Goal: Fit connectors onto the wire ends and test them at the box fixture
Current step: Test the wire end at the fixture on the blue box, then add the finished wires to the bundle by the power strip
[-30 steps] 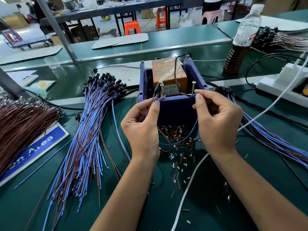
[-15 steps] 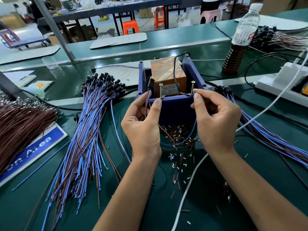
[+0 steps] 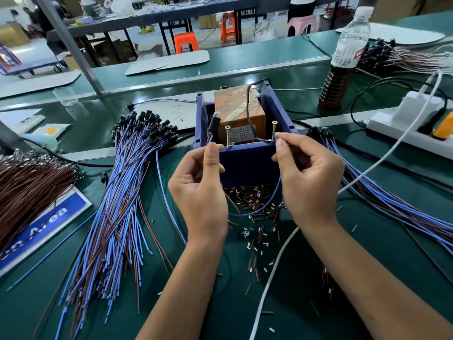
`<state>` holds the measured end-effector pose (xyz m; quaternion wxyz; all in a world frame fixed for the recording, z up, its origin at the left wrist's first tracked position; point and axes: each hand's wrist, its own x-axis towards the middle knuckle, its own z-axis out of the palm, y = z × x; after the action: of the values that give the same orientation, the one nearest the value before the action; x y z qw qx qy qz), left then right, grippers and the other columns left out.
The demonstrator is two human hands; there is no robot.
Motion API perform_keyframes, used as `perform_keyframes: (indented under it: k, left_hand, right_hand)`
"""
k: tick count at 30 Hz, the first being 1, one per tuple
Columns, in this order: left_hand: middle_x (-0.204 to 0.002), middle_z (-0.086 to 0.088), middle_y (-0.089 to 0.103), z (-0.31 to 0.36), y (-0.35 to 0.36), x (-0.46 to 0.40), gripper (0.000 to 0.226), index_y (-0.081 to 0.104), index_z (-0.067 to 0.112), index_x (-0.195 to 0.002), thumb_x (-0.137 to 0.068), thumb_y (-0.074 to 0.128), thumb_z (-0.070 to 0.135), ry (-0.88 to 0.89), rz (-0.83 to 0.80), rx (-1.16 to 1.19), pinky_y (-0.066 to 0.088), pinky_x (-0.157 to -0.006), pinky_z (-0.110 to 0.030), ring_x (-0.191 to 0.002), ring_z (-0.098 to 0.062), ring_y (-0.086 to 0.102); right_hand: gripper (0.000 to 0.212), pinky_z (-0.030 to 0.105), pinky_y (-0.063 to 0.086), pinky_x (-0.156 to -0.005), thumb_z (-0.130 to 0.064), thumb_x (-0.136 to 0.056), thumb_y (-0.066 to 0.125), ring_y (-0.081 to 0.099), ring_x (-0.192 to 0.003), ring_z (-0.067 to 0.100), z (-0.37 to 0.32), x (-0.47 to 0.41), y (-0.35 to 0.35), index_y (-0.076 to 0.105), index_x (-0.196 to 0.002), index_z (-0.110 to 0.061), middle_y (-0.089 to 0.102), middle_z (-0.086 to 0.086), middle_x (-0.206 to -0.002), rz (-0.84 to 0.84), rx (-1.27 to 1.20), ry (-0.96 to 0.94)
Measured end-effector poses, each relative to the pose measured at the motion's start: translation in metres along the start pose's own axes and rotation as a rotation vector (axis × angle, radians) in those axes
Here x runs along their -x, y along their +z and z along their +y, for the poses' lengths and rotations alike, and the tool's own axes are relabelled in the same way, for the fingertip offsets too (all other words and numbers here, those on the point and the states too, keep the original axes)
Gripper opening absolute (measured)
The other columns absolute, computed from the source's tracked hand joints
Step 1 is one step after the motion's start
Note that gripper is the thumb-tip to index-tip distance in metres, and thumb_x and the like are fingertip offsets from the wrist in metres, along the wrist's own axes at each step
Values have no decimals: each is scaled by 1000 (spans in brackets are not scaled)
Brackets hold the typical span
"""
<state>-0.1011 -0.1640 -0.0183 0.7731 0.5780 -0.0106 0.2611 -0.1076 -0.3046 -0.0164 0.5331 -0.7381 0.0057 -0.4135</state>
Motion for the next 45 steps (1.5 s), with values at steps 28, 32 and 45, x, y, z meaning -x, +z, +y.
perform_keyframes:
  k: [28,32,45]
  left_hand:
    - [-59,5,51,5,6,1,23,64,31,-71,-91,70,19,-49,-34,-62,29,-49,-24,-48,-9,34]
    - [-59,2,52,3,7,2,25,62,31,-70,-91,71,21,-59,-51,-59,28,-47,-24,-46,-10,33]
    - [-64,-10,49,2,12,-3,30,63,31,-66,-90,73,16,-27,-5,-61,27,-46,-25,-49,-11,32]
  right_hand:
    - [13,22,56,-68,-14,-100,67,71,-72,7,1,0,2,80,-103,-11,73,-10,-77,-8,-9,-4]
    - [12,21,56,-68,-13,-100,68,72,-72,7,1,0,3,79,-104,-10,73,-10,-77,-5,-14,-6]
    - [13,18,54,-68,-14,-100,67,71,-72,5,1,-1,2,79,-104,-9,73,-9,-77,-5,11,-23]
